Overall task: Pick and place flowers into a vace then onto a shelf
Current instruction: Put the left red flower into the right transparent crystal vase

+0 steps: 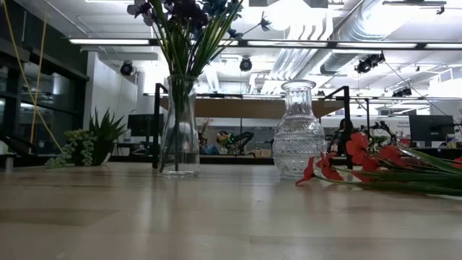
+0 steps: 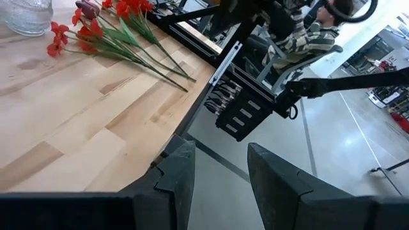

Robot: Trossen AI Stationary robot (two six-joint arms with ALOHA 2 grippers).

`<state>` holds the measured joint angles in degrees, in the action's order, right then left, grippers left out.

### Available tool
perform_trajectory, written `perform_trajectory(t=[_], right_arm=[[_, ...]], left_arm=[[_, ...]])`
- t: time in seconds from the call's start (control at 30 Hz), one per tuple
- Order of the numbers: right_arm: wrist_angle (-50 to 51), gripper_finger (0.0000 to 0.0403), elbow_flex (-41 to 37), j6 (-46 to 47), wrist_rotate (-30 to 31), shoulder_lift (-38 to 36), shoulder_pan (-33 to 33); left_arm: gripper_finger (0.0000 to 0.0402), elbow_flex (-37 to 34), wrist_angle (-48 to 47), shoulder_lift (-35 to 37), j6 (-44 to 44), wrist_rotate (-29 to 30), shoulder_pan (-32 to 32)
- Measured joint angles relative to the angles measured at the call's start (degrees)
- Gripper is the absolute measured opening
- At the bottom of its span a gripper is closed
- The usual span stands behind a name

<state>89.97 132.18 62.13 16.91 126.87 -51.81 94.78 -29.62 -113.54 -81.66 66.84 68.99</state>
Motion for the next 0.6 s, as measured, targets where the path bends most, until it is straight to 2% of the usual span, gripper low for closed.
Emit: perform_trajectory(t=[0.23, 0.43, 0.6], right_arm=[[-1.3, 0.0001, 0.0, -1.0, 2.5, 2.5, 1.7], [-6.4, 0.0001, 0.0, -8.0, 3.1, 4.1, 4.5], [-5.9, 0.0000, 0.0, -13.3, 4.7, 4.2, 6.8]], left_arm=[[0.0177, 0.0, -0.4, 0.0, -1.1, -2.8, 0.0], [0.0177, 0.0, -0.6, 0.0, -1.1, -3.2, 0.0], [0.0177, 0.0, -0.5, 0.0, -1.3, -3.4, 0.0]])
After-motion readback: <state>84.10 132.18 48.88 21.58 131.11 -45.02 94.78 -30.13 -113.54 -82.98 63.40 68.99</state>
